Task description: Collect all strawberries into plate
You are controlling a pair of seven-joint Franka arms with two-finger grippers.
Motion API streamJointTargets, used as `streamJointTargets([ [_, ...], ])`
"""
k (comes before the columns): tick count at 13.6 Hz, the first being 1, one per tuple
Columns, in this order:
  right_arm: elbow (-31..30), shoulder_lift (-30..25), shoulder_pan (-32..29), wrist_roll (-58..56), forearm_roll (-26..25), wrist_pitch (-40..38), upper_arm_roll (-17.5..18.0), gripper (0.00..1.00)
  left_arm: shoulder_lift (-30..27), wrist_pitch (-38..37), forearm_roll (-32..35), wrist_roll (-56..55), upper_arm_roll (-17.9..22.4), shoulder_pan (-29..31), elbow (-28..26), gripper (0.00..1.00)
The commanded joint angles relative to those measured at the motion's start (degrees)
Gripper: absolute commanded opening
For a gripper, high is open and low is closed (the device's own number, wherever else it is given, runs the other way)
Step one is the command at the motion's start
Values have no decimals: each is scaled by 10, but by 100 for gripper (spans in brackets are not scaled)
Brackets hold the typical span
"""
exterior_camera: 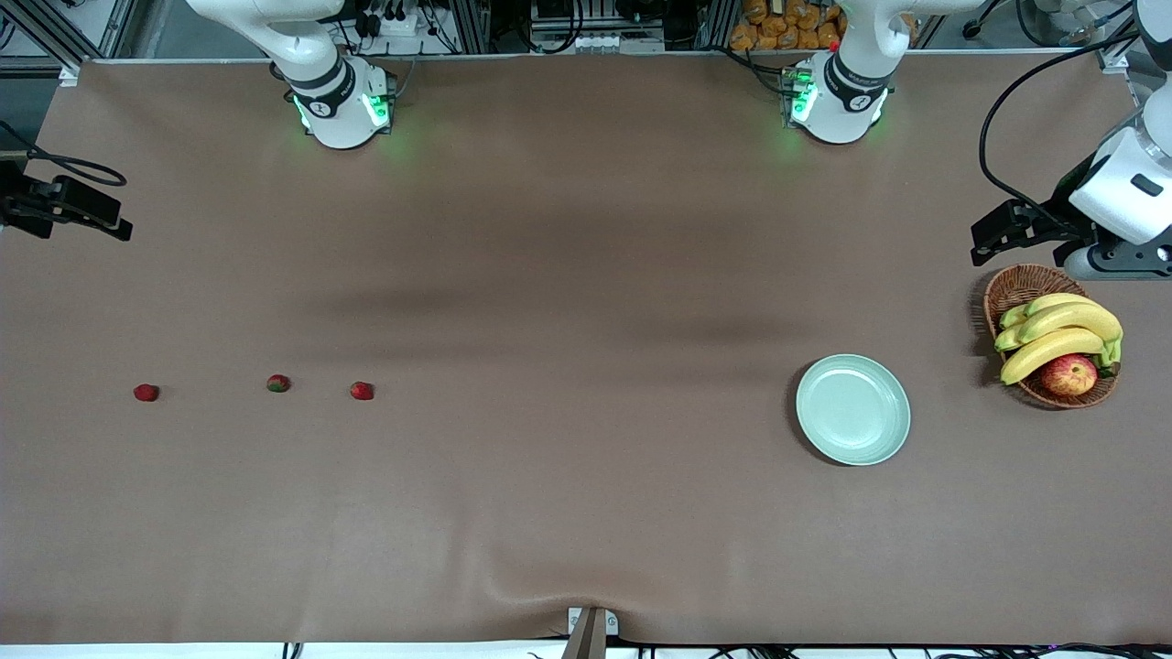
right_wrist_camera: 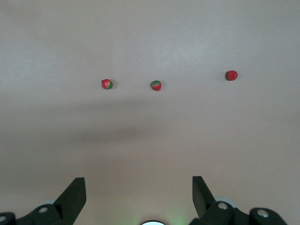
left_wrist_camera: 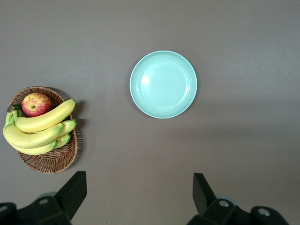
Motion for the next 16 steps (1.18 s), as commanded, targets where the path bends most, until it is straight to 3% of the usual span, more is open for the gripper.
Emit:
streamJointTargets([
  [1, 0, -3, -9, 2, 6, -6, -2, 100, -2, -2, -6, 5, -5, 7, 4, 100],
  [9, 1, 26, 11, 2, 6, 2, 0, 100, 1, -6, -5, 7, 1, 13, 26, 100],
  [11, 6, 84, 33, 3, 10, 7, 1, 100, 1, -6, -4, 5, 1, 12, 27, 100],
  [16, 6, 219, 137, 3, 24, 145, 1, 100, 2, -7, -3, 4, 1, 13, 28, 100],
])
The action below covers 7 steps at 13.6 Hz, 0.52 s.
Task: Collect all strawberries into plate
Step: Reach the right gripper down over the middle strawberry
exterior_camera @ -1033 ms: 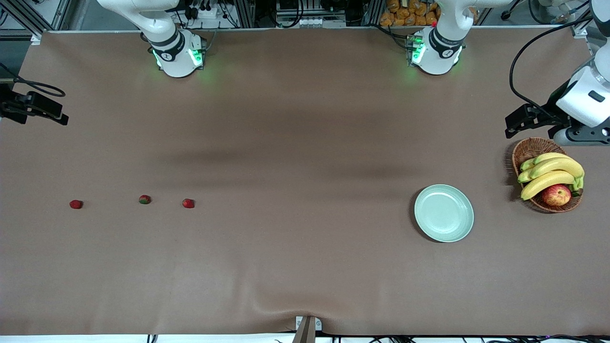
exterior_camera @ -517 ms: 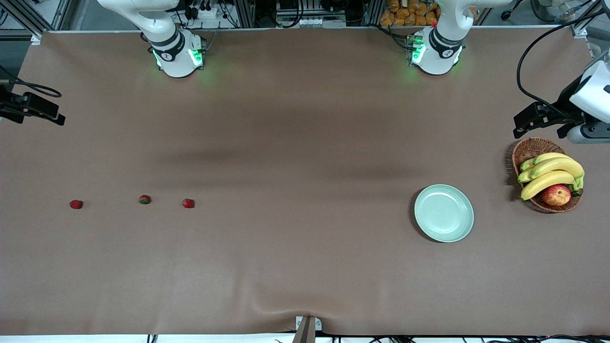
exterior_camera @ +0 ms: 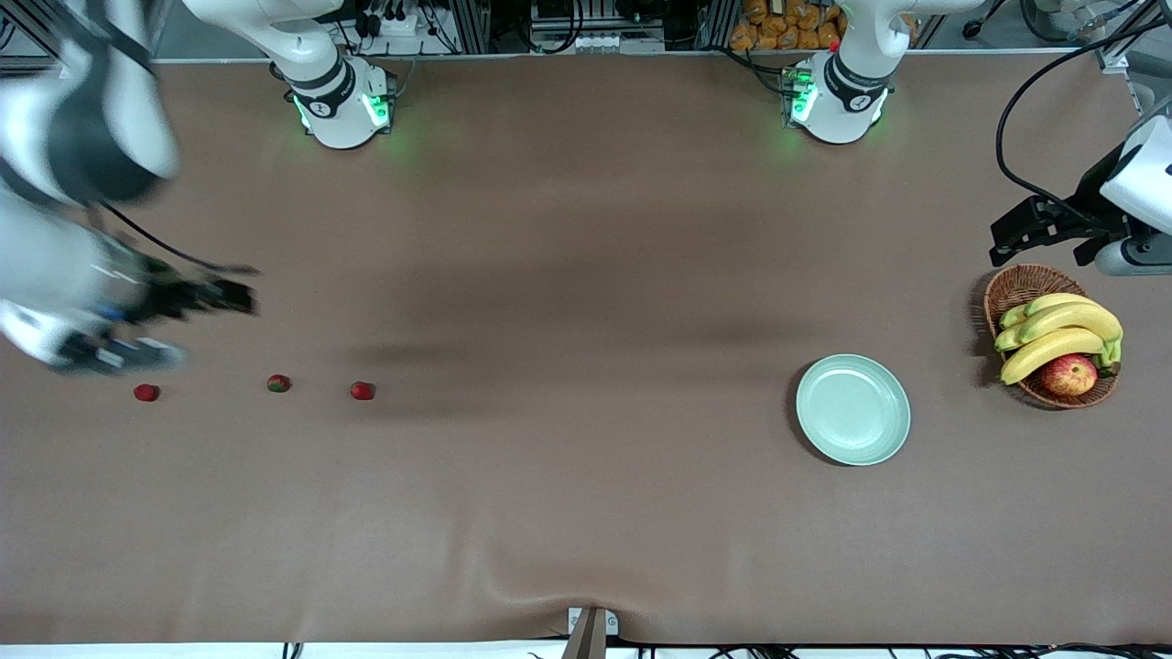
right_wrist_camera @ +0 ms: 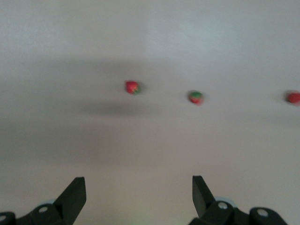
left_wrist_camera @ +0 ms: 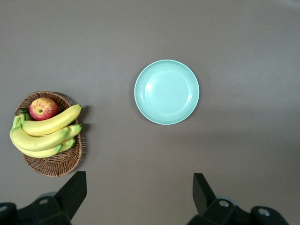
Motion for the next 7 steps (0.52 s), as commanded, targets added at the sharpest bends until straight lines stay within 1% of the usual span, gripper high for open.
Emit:
streamJointTargets([
  [1, 18, 70, 37, 2, 6, 56, -4, 100, 3, -7, -4, 2, -2, 3, 7, 100],
  [3, 18, 114, 43, -1, 6, 100, -3, 100, 3, -7, -4, 4, -2, 4, 6, 100],
  [5, 18, 153, 65, -3, 5, 153, -4, 100, 4, -7, -4, 8, -3, 3, 4, 100],
  [6, 16, 171, 68, -6, 5, 184, -3, 100, 4, -7, -4, 8, -3, 4, 5, 100],
  [7, 11, 180, 64, -22, 5, 195, -3, 100, 6, -7, -4, 8, -3, 3, 4, 100],
])
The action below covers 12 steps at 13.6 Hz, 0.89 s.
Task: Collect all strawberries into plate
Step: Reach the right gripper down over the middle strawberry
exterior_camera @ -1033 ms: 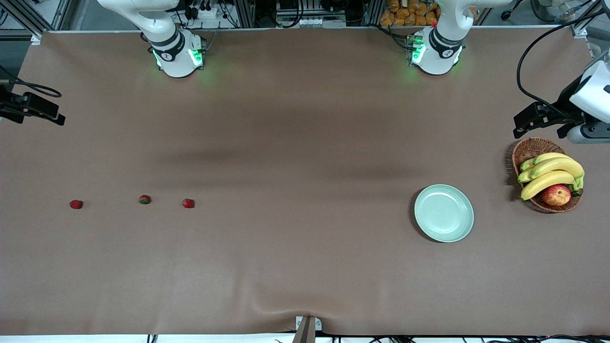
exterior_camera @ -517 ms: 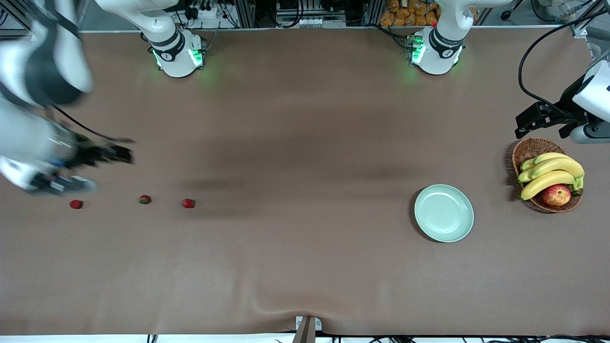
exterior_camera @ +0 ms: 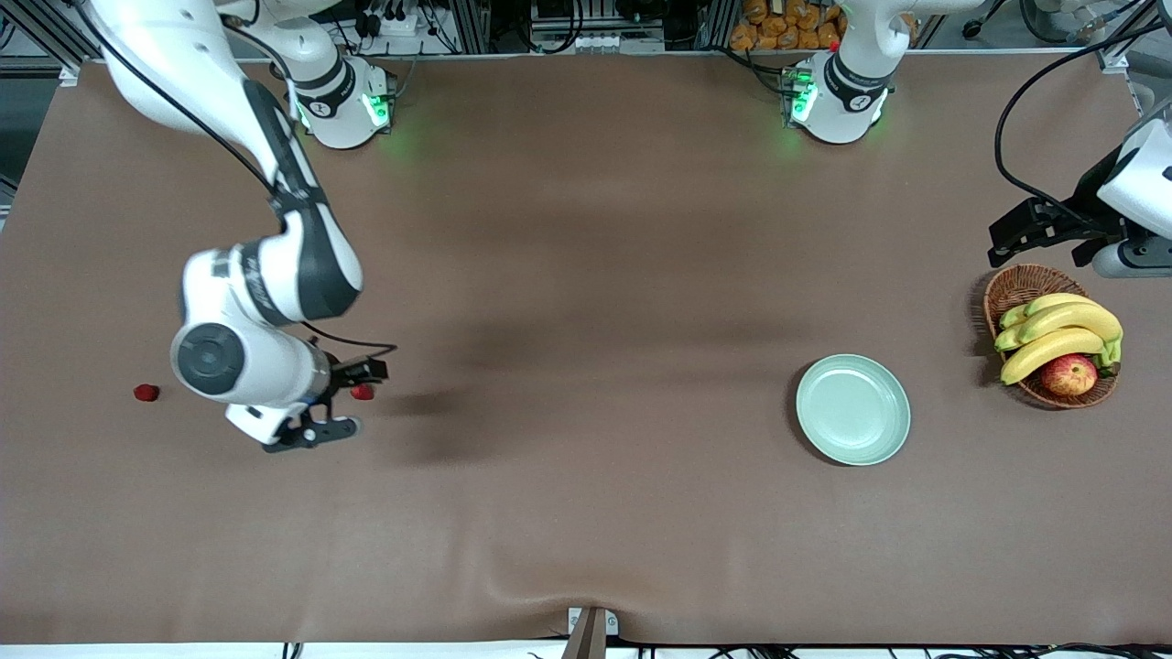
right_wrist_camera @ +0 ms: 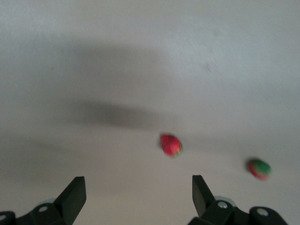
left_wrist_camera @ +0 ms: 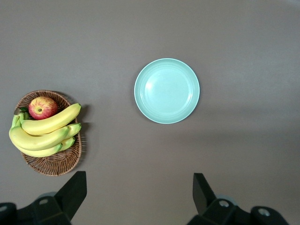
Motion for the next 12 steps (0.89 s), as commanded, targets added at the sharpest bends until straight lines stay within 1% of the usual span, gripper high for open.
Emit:
streamJointTargets([
  [1, 10, 45, 1, -54, 3, 20, -5, 100, 4, -6, -4, 9, -3, 3, 4, 100],
  [3, 1, 65, 1, -109, 3, 27, -5, 100, 5, -6, -4, 9, -3, 3, 3, 100],
  [5, -34, 65, 13, -115, -11, 67, -6, 100, 5, -6, -4, 9, -3, 3, 2, 100],
  [7, -61, 64, 16, -134, -55, 108, -5, 100, 5, -6, -4, 9, -3, 2, 2, 100],
  [8, -62, 64, 14, -142, -62, 109, -5, 100, 5, -5, -4, 8, -3, 1, 4, 100],
  [12, -66, 65, 8, -183, -63, 108, -5, 100, 6, 0, -4, 6, -3, 2, 5, 100],
])
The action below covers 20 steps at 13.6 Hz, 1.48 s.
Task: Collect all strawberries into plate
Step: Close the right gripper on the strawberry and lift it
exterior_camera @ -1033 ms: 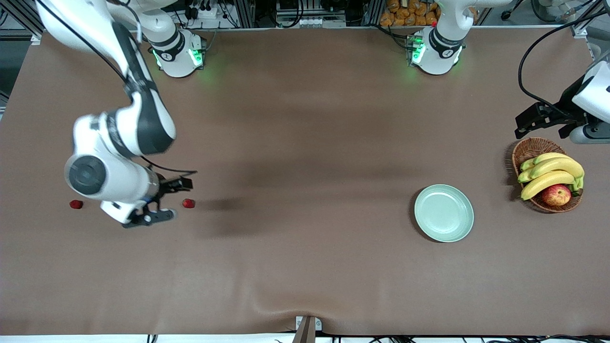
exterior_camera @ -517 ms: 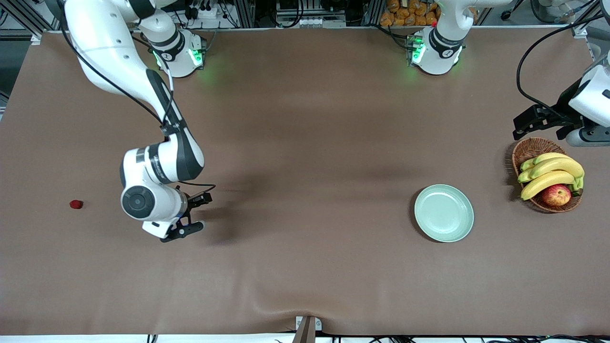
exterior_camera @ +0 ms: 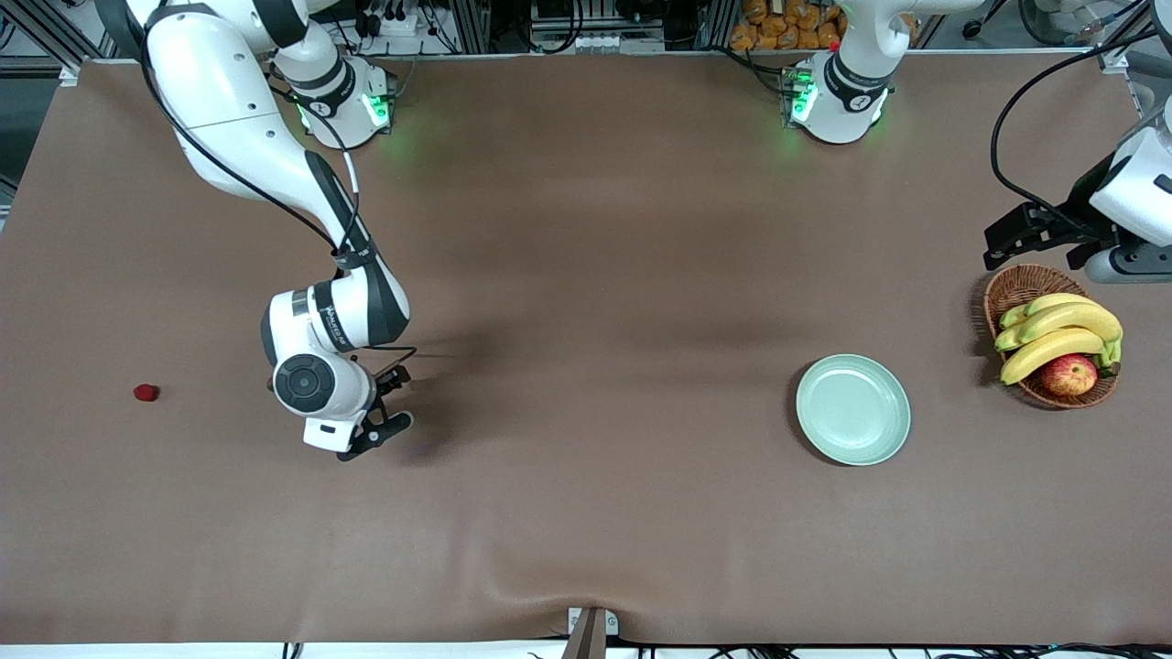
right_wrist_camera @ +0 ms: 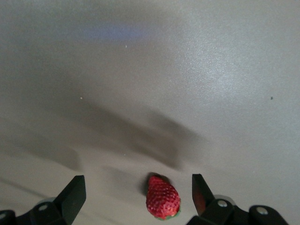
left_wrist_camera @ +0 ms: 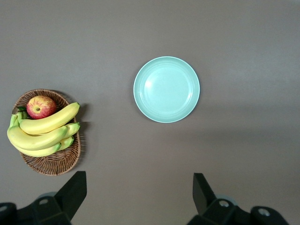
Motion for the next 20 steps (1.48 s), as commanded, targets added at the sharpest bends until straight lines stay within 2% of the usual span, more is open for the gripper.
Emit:
streamJointTargets([
  [1, -18, -11, -3, -21, -9, 8, 0, 100, 0, 0, -4, 6, -2, 2, 6, 100],
  [7, -25, -11, -7, -34, -9, 2, 0, 100, 1, 6, -3, 6, -2, 3, 5, 100],
  [10, -25, -12, -45, -94, -8, -8, 0, 100, 6, 9, -3, 7, -2, 2, 3, 100],
  [20, -25, -10, -22, -91, -1, 4, 1, 100, 7, 10, -3, 6, -3, 1, -9, 100],
])
